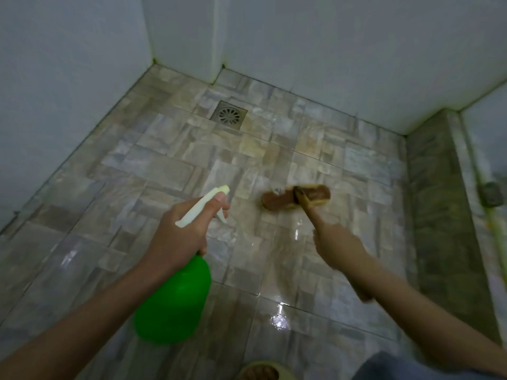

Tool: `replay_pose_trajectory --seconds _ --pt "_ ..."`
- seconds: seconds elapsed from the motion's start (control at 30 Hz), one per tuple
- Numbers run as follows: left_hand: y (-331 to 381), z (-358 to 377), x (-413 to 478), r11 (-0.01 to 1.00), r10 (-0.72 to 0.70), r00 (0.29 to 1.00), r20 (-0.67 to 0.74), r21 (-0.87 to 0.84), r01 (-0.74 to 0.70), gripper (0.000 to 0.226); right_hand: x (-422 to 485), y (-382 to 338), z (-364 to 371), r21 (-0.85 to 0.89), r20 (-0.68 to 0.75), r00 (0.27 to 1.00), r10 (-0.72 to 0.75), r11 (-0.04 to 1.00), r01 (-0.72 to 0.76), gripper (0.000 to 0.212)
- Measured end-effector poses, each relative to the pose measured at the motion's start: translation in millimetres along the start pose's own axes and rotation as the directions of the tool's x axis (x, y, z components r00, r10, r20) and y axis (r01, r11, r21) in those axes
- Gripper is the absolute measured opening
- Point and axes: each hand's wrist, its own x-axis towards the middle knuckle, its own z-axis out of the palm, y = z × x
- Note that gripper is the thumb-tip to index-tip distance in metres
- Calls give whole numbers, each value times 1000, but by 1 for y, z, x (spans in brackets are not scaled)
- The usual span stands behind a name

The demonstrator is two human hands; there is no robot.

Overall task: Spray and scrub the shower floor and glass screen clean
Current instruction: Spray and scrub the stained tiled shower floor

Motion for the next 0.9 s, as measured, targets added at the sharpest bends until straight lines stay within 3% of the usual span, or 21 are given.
replay_pose_trajectory --seconds 0.07,0.13,0.37,0.47,0.53,0.67,0.77,0.9 --pt "7 10 5 999 -1 999 35 39 0 49 48 6 -11 80 -87 996 -6 997 13 82" --pt "18 20 10 998 7 998 61 68 -11 43 73 22 -29 121 -83 996 16 993 -6 77" --pt "53 58 22 973 -2 969 246 226 -55 61 -36 61 21 205 -43 970 238 953 -224 88" --pt "61 84 26 969 -23 967 254 244 -41 62 22 94 2 292 -95 955 281 925 -243 87" --pt "63 101 27 971 -53 969 243 240 -7 50 50 121 -17 346 -96 958 271 911 -224 83" --pt "66 127 32 984 -40 978 205 178 3 28 -3 136 18 344 -64 945 321 896 -281 82" --pt "72 147 36 986 -36 979 199 168 2 26 -36 129 41 358 -60 933 354 880 -311 85" --pt "75 167 41 986 7 977 214 159 -43 40 52 167 -2 404 -120 928 353 871 -279 81"
